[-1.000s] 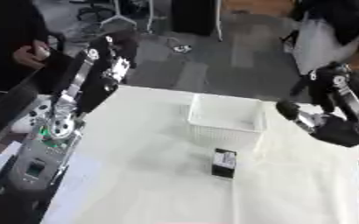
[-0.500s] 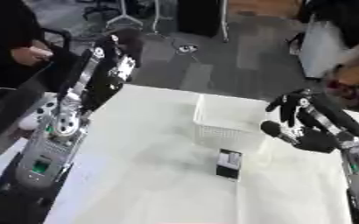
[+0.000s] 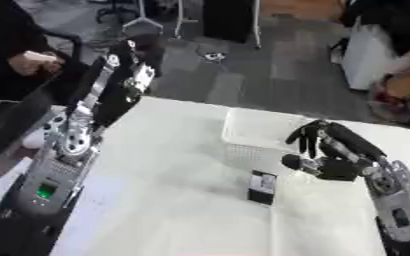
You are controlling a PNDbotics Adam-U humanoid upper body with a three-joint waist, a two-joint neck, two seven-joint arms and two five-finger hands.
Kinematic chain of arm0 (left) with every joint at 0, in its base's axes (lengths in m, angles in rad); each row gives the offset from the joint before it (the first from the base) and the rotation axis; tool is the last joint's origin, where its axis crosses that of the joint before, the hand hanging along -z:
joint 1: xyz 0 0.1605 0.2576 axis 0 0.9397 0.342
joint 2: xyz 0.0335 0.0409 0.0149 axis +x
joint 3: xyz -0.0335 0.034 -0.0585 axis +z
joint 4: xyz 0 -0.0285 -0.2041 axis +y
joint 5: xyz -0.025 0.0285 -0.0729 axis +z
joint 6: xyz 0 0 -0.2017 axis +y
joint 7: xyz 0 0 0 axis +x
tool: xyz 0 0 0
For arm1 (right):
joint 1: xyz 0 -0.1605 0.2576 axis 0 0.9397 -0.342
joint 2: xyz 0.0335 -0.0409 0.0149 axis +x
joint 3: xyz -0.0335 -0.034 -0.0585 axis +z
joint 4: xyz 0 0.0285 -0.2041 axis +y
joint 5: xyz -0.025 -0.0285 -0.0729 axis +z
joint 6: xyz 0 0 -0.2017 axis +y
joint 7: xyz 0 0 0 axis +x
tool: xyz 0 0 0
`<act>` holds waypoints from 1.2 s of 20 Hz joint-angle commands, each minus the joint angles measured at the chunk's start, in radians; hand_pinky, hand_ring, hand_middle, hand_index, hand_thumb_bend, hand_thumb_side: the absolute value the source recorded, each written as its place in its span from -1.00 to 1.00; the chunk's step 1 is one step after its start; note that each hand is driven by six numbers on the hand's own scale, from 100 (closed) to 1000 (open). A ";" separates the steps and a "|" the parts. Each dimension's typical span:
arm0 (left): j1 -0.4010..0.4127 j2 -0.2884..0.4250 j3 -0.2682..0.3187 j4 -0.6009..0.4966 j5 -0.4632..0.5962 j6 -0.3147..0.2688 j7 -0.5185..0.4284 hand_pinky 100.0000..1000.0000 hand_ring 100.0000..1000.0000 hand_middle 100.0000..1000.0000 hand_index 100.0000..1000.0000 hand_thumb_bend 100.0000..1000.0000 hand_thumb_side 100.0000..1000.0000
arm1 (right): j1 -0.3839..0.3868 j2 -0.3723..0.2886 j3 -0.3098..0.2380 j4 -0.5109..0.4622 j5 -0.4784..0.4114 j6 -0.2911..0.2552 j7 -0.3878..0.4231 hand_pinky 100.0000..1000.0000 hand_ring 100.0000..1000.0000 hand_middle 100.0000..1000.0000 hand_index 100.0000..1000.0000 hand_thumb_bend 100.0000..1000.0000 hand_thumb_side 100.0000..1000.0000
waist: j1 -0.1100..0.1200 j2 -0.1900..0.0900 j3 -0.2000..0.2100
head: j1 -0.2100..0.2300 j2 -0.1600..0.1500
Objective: Pick up objects on the table and place them in the box.
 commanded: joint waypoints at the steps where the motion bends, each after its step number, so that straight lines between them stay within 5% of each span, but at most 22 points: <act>1: -0.014 0.021 0.009 -0.014 0.001 -0.001 -0.001 -0.41 0.06 0.30 0.68 -0.87 0.73 | -0.028 -0.009 0.005 0.004 0.011 -0.006 -0.006 -0.87 -0.33 -0.21 0.36 0.40 1.00 | 0.002 -0.009 0.001 | 0.010 -0.006; 6: -0.014 0.020 0.009 -0.014 0.000 -0.001 -0.002 -0.41 0.06 0.30 0.68 -0.87 0.74 | -0.031 -0.007 0.008 0.025 0.032 -0.012 -0.005 -0.80 -0.25 -0.14 0.41 0.43 1.00 | 0.002 -0.009 0.001 | 0.012 -0.008; 9: -0.014 0.019 0.009 -0.014 0.000 -0.001 -0.002 -0.41 0.06 0.30 0.68 -0.87 0.74 | -0.034 0.002 0.011 0.043 0.053 -0.022 -0.001 -0.52 -0.14 -0.04 0.46 0.44 1.00 | 0.003 -0.008 0.002 | 0.012 -0.010; 15: -0.016 0.018 0.009 -0.014 0.000 -0.001 -0.003 -0.41 0.05 0.30 0.68 -0.87 0.74 | -0.041 0.020 0.018 0.075 0.087 -0.046 0.007 -0.26 0.06 0.13 0.51 0.46 1.00 | 0.004 -0.009 0.005 | 0.011 -0.008; 24: -0.018 0.017 0.008 -0.014 0.001 -0.001 -0.003 -0.41 0.05 0.30 0.68 -0.87 0.73 | -0.048 0.047 0.024 0.106 0.110 -0.068 0.023 -0.24 0.07 0.19 0.50 0.45 1.00 | 0.005 -0.009 0.006 | 0.011 -0.006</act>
